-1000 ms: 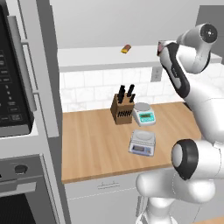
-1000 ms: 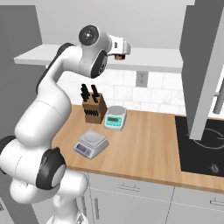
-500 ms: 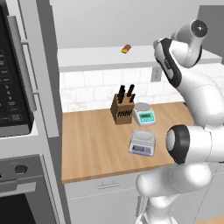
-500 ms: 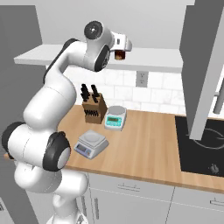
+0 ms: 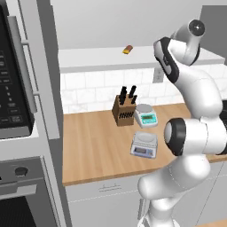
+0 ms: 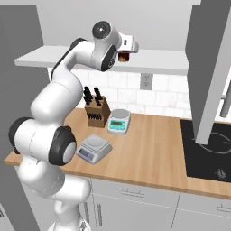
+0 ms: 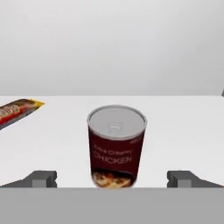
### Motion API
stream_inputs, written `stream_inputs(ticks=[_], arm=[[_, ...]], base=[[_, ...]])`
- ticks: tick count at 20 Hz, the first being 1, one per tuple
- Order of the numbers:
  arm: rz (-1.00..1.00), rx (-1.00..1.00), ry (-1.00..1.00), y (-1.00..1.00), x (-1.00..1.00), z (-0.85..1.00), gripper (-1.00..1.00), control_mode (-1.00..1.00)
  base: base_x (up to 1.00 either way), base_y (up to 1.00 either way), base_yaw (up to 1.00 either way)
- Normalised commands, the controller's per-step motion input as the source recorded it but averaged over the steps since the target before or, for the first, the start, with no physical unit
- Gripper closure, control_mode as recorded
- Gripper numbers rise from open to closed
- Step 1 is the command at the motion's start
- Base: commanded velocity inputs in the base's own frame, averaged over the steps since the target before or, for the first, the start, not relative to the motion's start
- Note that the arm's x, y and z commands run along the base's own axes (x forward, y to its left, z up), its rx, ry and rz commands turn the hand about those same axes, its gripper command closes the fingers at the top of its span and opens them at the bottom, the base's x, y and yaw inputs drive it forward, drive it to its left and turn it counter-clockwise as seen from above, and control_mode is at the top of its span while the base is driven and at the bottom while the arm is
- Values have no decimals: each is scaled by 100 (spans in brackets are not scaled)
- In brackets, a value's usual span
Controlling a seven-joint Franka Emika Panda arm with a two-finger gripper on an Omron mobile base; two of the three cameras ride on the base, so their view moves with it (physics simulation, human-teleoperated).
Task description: Pick the canned food and place it on the digital scale for weighing, and close the cabinet.
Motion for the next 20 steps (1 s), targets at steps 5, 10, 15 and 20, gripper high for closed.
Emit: stream_inputs(ticks=[5,10,15,20], arm=[[0,0,1,-7,25,-18,-100,-100],[0,0,0,0,31,-17,-100,-100],[0,0,1,0,35,-14,-100,-100],[0,0,1,0,33,-16,100,-100]], base=[[0,0,0],[0,0,0],[0,0,0],[0,0,0]])
